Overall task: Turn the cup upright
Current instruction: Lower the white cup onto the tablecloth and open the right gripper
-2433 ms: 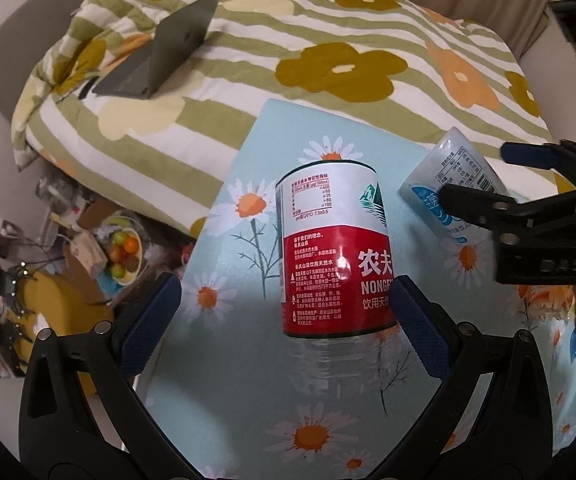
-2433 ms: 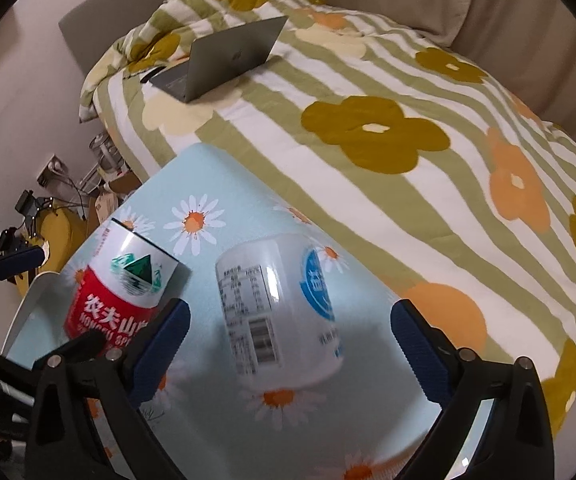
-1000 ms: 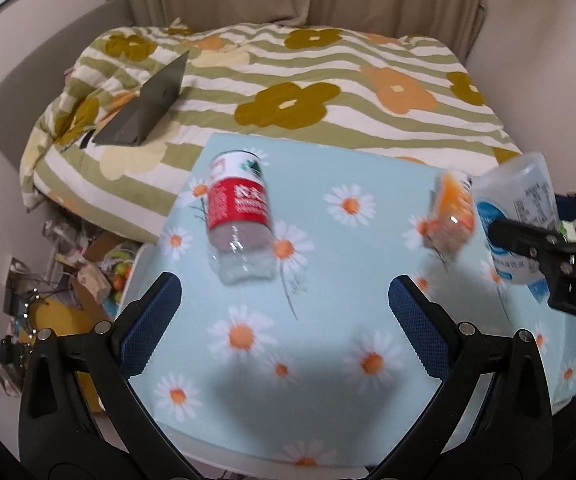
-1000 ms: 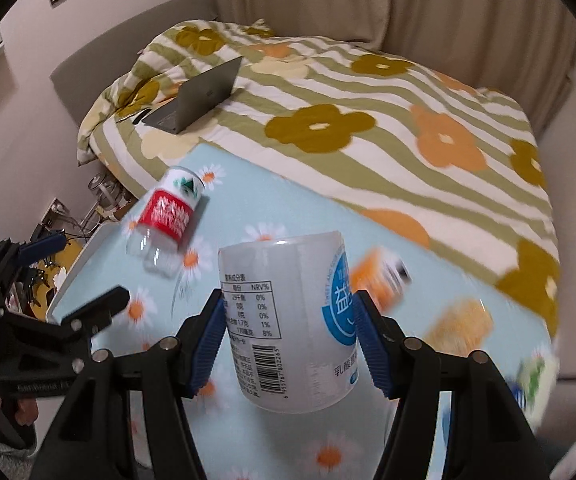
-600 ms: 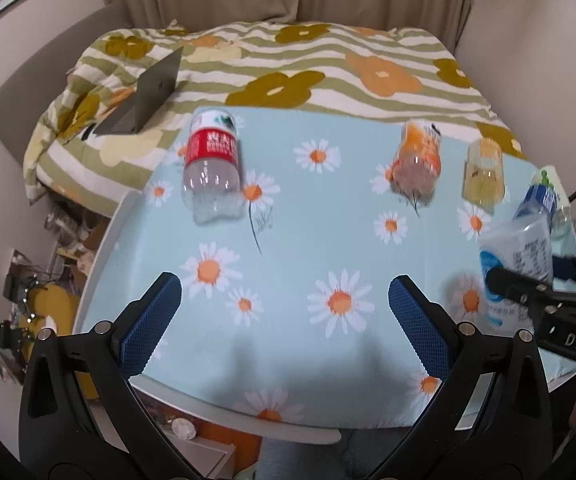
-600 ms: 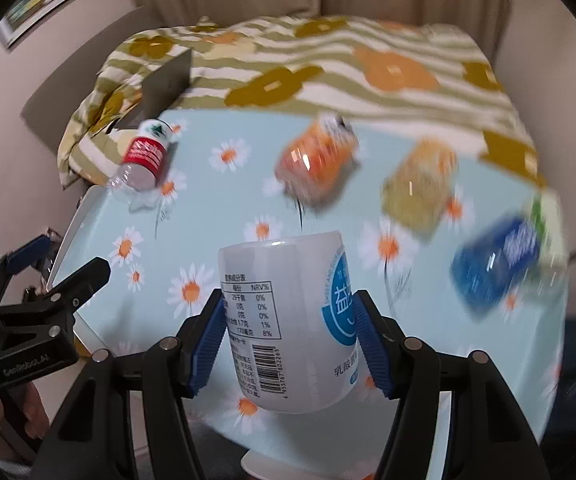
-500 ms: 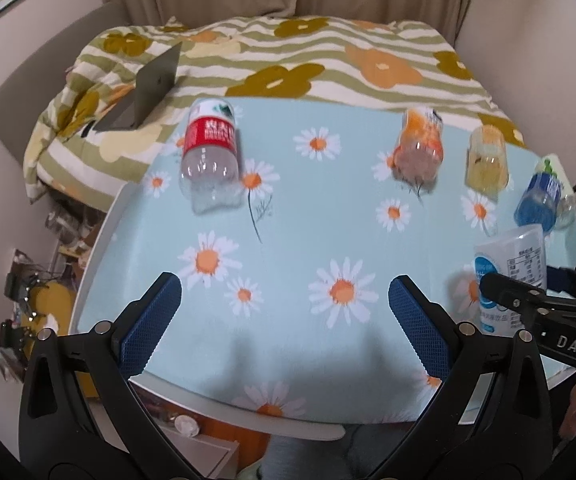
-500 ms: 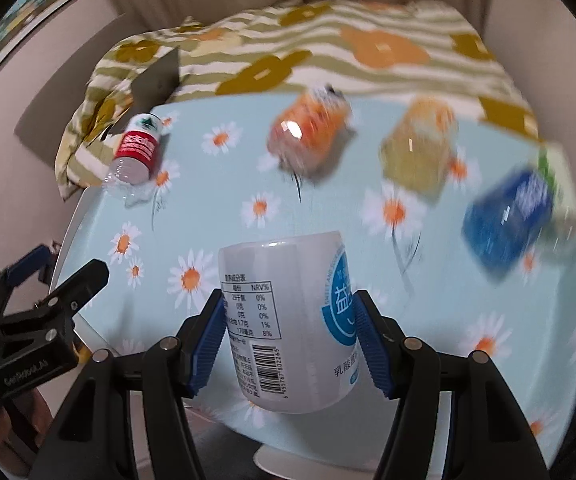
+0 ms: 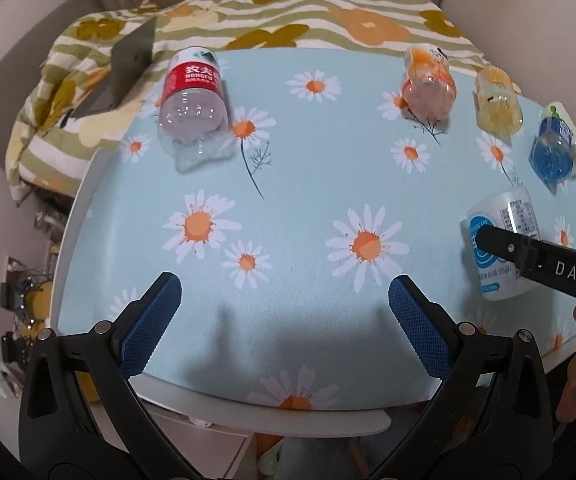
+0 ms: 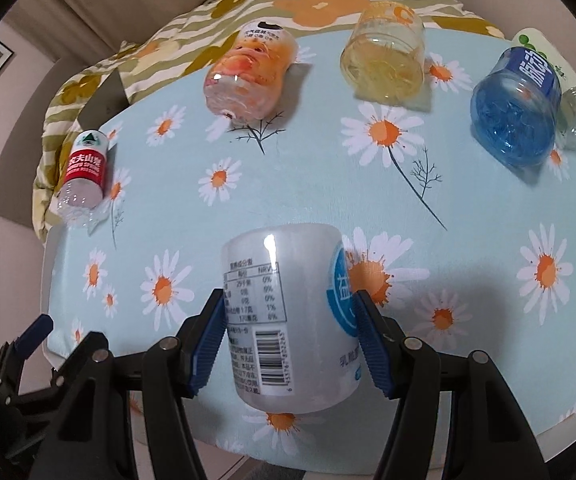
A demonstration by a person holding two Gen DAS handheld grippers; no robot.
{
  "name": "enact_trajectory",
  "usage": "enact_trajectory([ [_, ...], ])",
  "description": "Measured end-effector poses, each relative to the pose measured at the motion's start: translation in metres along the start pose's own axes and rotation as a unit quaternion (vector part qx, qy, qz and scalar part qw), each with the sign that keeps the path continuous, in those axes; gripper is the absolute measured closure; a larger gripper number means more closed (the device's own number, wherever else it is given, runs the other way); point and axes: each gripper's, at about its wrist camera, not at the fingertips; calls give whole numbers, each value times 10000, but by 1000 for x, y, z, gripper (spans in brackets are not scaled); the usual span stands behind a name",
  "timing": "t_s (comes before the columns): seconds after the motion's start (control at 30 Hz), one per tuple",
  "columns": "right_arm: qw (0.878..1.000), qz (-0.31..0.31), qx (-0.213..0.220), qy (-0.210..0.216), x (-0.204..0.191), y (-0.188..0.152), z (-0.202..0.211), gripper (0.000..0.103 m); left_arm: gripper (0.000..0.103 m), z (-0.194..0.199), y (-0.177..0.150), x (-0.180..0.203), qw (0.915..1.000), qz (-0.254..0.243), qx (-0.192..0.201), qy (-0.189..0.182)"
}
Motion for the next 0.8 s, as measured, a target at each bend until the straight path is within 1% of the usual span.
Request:
enact_trajectory([
  [0.13,10000,-81,0,-47,0,0,1,44,0,1,2,-3,10000,-23,-20,-63],
  [0.23,9999,-140,-12,3,3,-2,4,42,0,2,3,-3,10000,-56,-6,-73],
  [0.3,9998,-177,26,54,1,-2,7,28,0,5,3,-2,9999,-75,-3,-71],
  [0.33,9998,-183,81,66,2,-3,11,14,0,7,4,-1,9999,-81,-1,-67],
  [0.37,9997,-180,138,89,2,-4,15,8,0,9,5,0,9999,-89,5,-57],
  [0.47,9994,-134,261,198,0,-6,33,7,0,25,6,5,9999,-130,81,-31],
  [0.57,9986,-30,472,238,3,-13,62,7,0,46,9,14,9996,-163,198,-112],
  [0.7,9964,192,829,-59,19,-24,104,7,0,65,19,40,9989,-276,192,-328],
  [0.73,9952,262,919,-190,21,-25,113,7,0,67,22,48,9986,-323,180,-375],
  [0.8,9903,498,1144,-611,29,-29,131,7,0,69,29,68,9978,-428,134,-487],
])
Point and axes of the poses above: each gripper's, at about its wrist camera, not at the fingertips, and z roughly against the way its jaws point, x to its right, y to its top, and after that the axes turned 14 degrees about -x, right-handed
